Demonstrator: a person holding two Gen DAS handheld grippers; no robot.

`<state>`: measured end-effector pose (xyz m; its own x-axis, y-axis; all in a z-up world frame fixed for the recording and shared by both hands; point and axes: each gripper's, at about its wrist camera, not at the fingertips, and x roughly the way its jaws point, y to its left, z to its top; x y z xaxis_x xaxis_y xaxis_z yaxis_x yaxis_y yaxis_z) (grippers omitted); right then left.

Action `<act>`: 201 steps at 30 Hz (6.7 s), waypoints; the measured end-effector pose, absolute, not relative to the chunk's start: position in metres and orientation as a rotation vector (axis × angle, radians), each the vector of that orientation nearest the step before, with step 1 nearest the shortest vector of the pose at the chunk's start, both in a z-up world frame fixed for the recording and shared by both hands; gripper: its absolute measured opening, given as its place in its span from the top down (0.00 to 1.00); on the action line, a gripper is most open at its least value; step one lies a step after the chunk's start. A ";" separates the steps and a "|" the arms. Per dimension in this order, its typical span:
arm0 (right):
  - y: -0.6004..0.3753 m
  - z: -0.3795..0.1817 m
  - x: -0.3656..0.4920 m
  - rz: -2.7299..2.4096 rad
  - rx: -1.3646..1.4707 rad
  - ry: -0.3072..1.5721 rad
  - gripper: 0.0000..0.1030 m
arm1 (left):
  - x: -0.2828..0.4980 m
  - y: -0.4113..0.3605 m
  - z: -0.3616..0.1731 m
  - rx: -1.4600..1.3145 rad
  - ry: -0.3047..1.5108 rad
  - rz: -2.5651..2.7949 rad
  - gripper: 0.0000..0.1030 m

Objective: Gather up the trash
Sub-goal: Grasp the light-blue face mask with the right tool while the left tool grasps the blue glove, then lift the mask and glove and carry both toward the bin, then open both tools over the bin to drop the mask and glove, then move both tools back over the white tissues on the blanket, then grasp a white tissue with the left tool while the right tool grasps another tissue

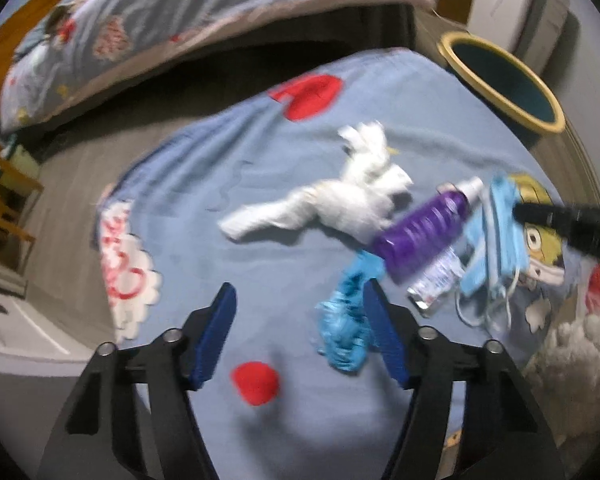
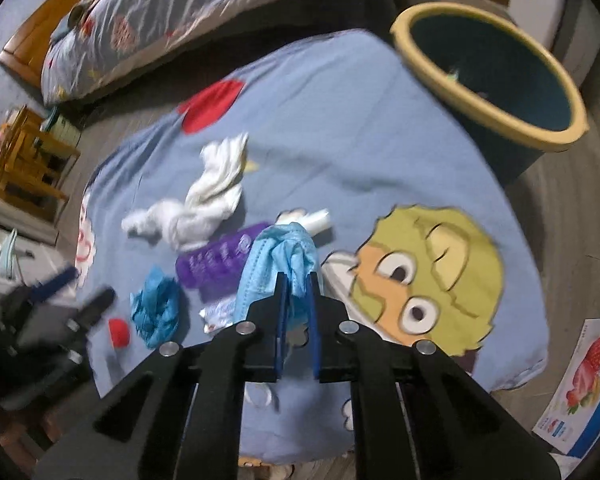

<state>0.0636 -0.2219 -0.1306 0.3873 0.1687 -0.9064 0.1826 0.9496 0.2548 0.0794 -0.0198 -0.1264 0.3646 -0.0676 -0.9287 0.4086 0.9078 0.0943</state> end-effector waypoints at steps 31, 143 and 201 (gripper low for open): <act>-0.221 -0.026 0.078 0.037 0.155 0.889 0.91 | 0.093 0.022 -0.031 0.040 0.867 -0.305 0.85; -0.504 -0.052 0.129 -0.371 0.559 0.827 0.06 | 0.152 -0.272 -0.050 0.301 0.776 -0.523 0.12; -0.199 -0.136 0.216 0.128 0.265 1.218 0.28 | 0.157 0.009 -0.159 0.199 1.179 -0.208 0.93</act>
